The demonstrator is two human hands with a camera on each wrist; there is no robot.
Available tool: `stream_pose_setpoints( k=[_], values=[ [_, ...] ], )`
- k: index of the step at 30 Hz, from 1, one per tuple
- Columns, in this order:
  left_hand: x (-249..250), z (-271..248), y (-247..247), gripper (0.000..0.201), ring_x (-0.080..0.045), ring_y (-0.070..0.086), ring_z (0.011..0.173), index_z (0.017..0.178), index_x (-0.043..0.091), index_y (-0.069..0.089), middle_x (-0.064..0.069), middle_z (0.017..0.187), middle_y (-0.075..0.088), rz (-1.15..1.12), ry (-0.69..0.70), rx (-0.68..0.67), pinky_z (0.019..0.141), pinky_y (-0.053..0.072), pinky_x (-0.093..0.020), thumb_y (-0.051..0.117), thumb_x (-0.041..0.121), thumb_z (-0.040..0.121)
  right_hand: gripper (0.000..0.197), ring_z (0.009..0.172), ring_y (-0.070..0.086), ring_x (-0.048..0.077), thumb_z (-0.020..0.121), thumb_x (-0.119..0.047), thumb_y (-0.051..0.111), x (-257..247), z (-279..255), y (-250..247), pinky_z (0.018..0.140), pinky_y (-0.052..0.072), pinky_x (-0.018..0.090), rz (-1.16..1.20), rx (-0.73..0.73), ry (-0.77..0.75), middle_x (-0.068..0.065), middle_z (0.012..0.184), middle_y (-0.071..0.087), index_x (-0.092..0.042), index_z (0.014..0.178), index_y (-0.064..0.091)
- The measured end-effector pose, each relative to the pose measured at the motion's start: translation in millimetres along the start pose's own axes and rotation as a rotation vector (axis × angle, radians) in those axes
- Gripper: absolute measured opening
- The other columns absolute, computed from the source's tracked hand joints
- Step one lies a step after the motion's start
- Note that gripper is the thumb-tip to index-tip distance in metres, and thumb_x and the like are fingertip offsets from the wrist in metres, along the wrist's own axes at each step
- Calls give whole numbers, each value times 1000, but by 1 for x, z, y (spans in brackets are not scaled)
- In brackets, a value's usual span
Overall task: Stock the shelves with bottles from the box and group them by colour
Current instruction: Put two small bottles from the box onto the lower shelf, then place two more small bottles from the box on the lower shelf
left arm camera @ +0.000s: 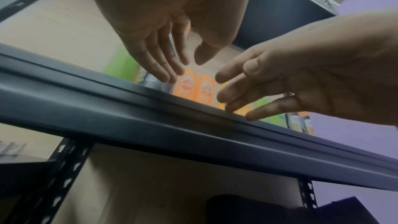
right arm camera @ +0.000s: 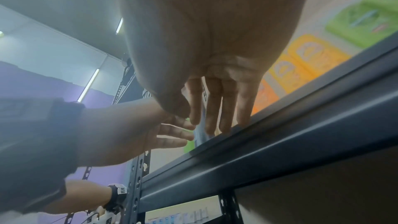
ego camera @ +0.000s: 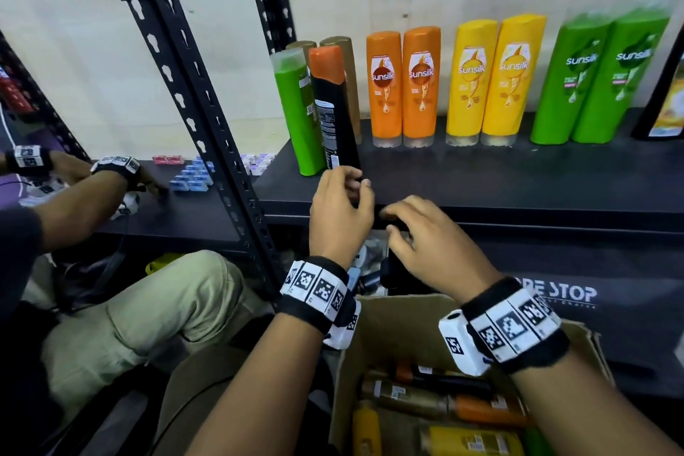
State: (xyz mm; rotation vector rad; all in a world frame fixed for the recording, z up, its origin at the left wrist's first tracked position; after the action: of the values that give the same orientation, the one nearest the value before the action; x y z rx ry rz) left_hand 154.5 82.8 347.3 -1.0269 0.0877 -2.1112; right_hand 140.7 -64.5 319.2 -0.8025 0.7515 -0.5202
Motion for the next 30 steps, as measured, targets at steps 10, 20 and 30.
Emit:
stream_pose_setpoints(
  k=[10, 20, 30],
  values=[
    [3, -91, 89, 20, -29, 66, 84, 95, 19, 65, -4, 83, 71, 283, -14, -639, 72, 55, -41, 54, 36, 94, 19, 93, 60, 26, 98, -27, 50, 88, -73, 39, 81, 51, 40, -102, -314, 322, 4, 100, 61, -15, 96, 65],
    [-79, -210, 155, 37, -35, 62, 109, 109, 7, 66, -17, 118, 66, 556, -227, -1111, 94, 54, -44, 48, 37, 98, 25, 92, 61, 29, 94, -27, 53, 143, -148, 121, 77, 44, 32, -44, -575, 572, 5, 95, 68, -23, 70, 56],
    [-139, -293, 178, 44, -40, 64, 104, 105, 0, 70, -23, 114, 68, 630, -347, -1287, 81, 52, -38, 49, 38, 102, 32, 100, 65, 36, 99, -29, 52, 193, -213, 151, 84, 51, 35, -30, -529, 875, 17, 109, 71, -5, 97, 73]
  ],
)
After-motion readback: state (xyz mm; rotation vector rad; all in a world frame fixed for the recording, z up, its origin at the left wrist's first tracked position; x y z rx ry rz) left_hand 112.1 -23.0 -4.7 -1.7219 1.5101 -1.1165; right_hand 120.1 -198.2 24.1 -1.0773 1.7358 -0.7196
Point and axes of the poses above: each hand's wrist, its own z-axis towards the middle knuckle, its own y-axis out of the palm, x = y × z, the point moved 10 cm from there along z, towards the middle knuckle
